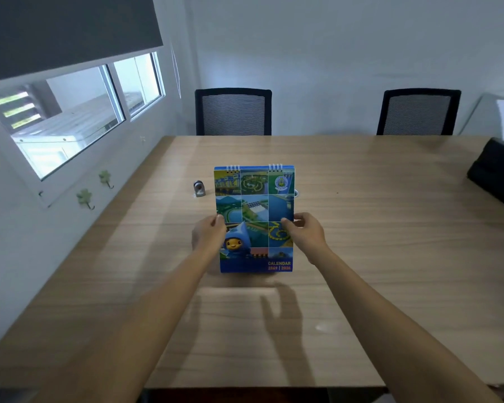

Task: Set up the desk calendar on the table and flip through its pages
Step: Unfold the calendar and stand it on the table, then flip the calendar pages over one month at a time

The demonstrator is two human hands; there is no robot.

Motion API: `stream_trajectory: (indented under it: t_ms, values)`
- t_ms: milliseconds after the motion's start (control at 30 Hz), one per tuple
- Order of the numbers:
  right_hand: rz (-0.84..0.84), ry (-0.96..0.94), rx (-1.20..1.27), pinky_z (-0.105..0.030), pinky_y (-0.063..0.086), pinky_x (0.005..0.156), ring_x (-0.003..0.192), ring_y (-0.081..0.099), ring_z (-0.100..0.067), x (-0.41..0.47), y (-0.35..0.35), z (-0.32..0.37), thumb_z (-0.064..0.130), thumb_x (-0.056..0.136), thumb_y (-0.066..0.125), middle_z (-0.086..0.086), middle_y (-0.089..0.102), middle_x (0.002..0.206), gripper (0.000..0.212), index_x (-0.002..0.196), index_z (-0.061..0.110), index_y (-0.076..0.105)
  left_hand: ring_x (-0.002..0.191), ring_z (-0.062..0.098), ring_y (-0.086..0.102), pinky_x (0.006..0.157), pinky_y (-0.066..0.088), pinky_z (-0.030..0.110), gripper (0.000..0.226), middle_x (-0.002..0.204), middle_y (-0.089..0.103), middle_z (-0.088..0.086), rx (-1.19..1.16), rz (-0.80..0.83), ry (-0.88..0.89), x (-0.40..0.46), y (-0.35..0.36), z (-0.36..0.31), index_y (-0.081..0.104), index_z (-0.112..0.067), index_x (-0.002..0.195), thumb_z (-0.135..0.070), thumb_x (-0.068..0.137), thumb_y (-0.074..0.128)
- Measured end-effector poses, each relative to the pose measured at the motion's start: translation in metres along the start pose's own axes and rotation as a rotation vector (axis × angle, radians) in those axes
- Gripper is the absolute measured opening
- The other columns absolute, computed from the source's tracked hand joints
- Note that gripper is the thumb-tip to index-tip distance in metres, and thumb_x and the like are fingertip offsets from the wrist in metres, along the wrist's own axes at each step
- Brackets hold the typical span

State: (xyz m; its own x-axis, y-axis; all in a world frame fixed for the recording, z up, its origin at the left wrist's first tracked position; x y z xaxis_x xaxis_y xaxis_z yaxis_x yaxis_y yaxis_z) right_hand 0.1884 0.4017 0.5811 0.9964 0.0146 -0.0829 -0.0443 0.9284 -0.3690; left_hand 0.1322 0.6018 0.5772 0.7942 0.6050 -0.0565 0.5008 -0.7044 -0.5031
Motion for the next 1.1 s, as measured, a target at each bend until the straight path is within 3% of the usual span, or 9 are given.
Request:
stream_trajectory:
  t_ms: [67, 167, 300, 467, 733, 833, 933, 1033, 1100]
  values:
    - [-0.03, 0.043, 0.038, -0.036, 0.053, 0.075, 0.081, 0.06, -0.022, 0.005, -0.004, -0.002, 0.03, 0.079, 0.073, -0.001, 0.061, 0.08, 0.021, 0.085, 0.014, 0.061, 0.102, 0.027, 0.063, 0.088, 0.051, 0.038, 0.028, 0.104, 0.071, 0.006, -0.001, -0.025, -0.03, 0.003, -0.005, 0.004, 0.072, -0.012, 0.104, -0.025, 0.091, 0.051]
    - [-0.008, 0.107, 0.168, -0.046, 0.058, 0.084, 0.077, 0.062, -0.025, 0.014, -0.01, -0.009, 0.018, 0.072, 0.08, -0.001, 0.059, 0.066, 0.026, 0.06, 0.018, 0.056, 0.106, 0.025, 0.065, 0.098, 0.052, 0.04, 0.028, 0.111, 0.073, 0.008, -0.091, -0.023, -0.076, 0.007, -0.011, 0.011, 0.072, -0.011, 0.11, -0.019, 0.085, 0.062]
    - [0.056, 0.105, 0.217, -0.034, 0.055, 0.071, 0.079, 0.059, -0.025, 0.013, -0.017, -0.005, 0.007, 0.077, 0.076, -0.002, 0.059, 0.068, 0.028, 0.06, 0.015, 0.055, 0.091, 0.021, 0.063, 0.09, 0.055, 0.034, 0.016, 0.099, 0.069, 0.012, -0.31, 0.055, -0.181, 0.008, -0.017, 0.013, 0.069, -0.008, 0.101, -0.013, 0.085, 0.068]
    - [0.021, 0.052, 0.123, -0.047, 0.056, 0.083, 0.076, 0.061, -0.026, 0.009, -0.021, -0.001, 0.016, 0.078, 0.074, -0.005, 0.061, 0.068, 0.026, 0.062, 0.021, 0.055, 0.088, 0.021, 0.066, 0.081, 0.055, 0.032, 0.022, 0.098, 0.07, 0.013, -0.462, 0.162, -0.265, 0.007, -0.026, 0.011, 0.064, -0.005, 0.108, -0.005, 0.087, 0.064]
    - [0.049, -0.077, -0.013, -0.029, 0.044, 0.064, 0.071, 0.054, -0.018, -0.011, -0.037, 0.018, 0.023, 0.084, 0.067, -0.002, 0.058, 0.072, 0.026, 0.065, 0.019, 0.05, 0.072, 0.017, 0.06, 0.063, 0.051, 0.026, 0.015, 0.075, 0.067, 0.005, -0.539, 0.295, -0.333, -0.004, -0.029, -0.001, 0.06, -0.01, 0.091, -0.008, 0.096, 0.046]
    - [0.17, -0.036, 0.155, -0.027, 0.045, 0.062, 0.068, 0.055, -0.02, -0.018, -0.046, 0.033, 0.024, 0.09, 0.058, -0.002, 0.055, 0.067, 0.027, 0.067, 0.015, 0.05, 0.061, 0.017, 0.054, 0.046, 0.048, 0.024, 0.026, 0.051, 0.065, 0.001, -0.563, 0.297, -0.363, -0.008, -0.03, -0.006, 0.058, -0.01, 0.077, -0.01, 0.096, 0.04]
    - [0.276, 0.046, 0.418, -0.02, 0.044, 0.048, 0.048, 0.054, -0.013, -0.021, -0.056, 0.053, 0.033, 0.097, 0.041, 0.002, 0.058, 0.05, 0.038, 0.066, 0.015, 0.053, 0.059, 0.022, 0.046, 0.041, 0.046, 0.021, 0.027, 0.066, 0.051, 0.01, -0.577, 0.254, -0.381, -0.015, -0.038, -0.008, 0.048, -0.009, 0.071, -0.01, 0.095, 0.035]
    - [0.375, 0.036, 0.64, -0.024, 0.047, 0.056, 0.052, 0.064, -0.013, -0.017, -0.065, 0.073, 0.045, 0.098, 0.028, 0.001, 0.068, 0.062, 0.046, 0.075, 0.016, 0.057, 0.074, 0.025, 0.054, 0.066, 0.05, 0.034, 0.021, 0.089, 0.057, 0.013, -0.66, 0.328, -0.387, -0.02, -0.045, -0.006, 0.053, -0.008, 0.081, -0.013, 0.094, 0.037]
    - [0.422, -0.013, 0.712, -0.033, 0.048, 0.075, 0.085, 0.067, -0.019, -0.013, -0.064, 0.089, 0.049, 0.097, 0.023, 0.0, 0.069, 0.097, 0.05, 0.091, 0.017, 0.061, 0.081, 0.027, 0.058, 0.079, 0.049, 0.038, 0.021, 0.091, 0.06, 0.013, -0.67, 0.35, -0.404, -0.019, -0.05, -0.004, 0.056, -0.004, 0.087, -0.01, 0.093, 0.037]
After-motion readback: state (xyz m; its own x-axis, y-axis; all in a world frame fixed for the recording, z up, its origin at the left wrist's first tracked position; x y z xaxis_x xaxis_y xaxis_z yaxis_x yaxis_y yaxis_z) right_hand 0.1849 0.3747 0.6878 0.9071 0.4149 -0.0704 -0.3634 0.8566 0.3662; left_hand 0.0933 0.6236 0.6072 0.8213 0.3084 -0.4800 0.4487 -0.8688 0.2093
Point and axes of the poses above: each hand's wrist, its own x-axis towards the middle knuckle, its own y-axis out of the palm, z = x × y, the point moved 1 cm from there along x, towards the middle knuckle
